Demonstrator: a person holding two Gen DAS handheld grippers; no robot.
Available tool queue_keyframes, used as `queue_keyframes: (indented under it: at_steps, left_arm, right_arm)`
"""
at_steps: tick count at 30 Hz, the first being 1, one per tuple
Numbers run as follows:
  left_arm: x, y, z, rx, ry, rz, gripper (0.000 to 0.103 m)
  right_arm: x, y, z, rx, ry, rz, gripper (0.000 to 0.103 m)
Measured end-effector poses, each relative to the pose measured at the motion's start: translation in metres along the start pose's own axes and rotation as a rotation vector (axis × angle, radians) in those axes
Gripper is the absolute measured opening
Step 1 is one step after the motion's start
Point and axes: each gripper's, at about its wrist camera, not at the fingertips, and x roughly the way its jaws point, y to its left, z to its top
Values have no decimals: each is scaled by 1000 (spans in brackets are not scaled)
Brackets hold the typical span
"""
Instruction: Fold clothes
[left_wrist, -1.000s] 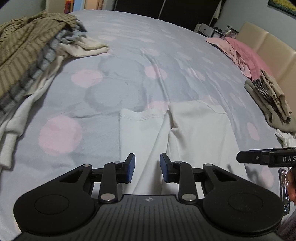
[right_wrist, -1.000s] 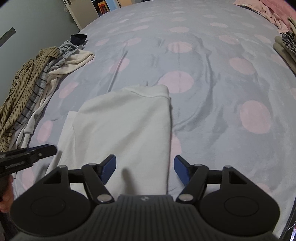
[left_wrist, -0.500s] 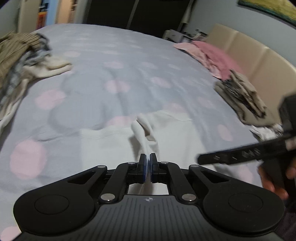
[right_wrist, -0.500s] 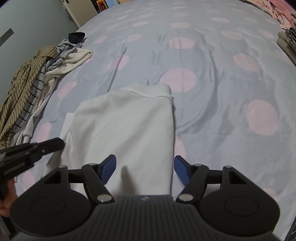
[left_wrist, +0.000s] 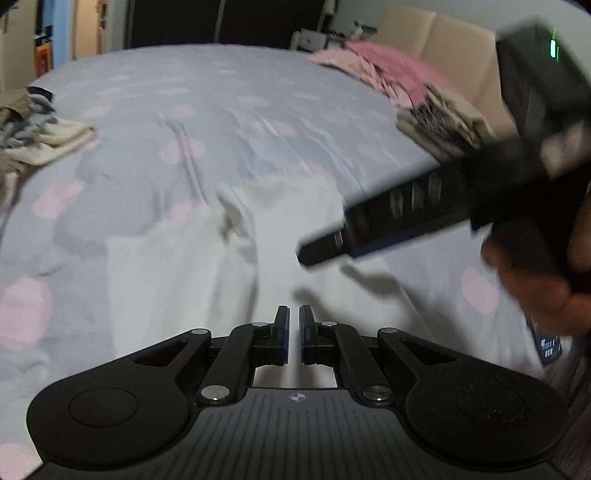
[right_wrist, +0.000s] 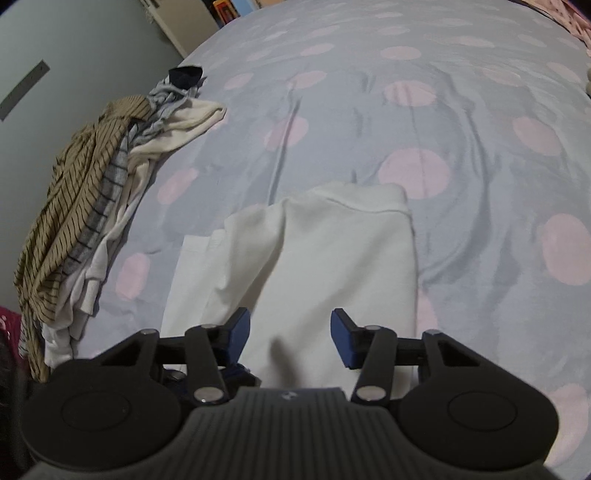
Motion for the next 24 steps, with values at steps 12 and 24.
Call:
queue_keyframes:
  at_steps: [12, 24]
  left_arm:
    - [-5, 50, 15, -110, 39, 221, 15]
    - [-4, 47, 7, -101, 54, 122, 2]
  right_arm:
    - [9, 4, -1, -27, 25, 2, 54]
    - [4, 23, -2, -131, 2, 21, 53]
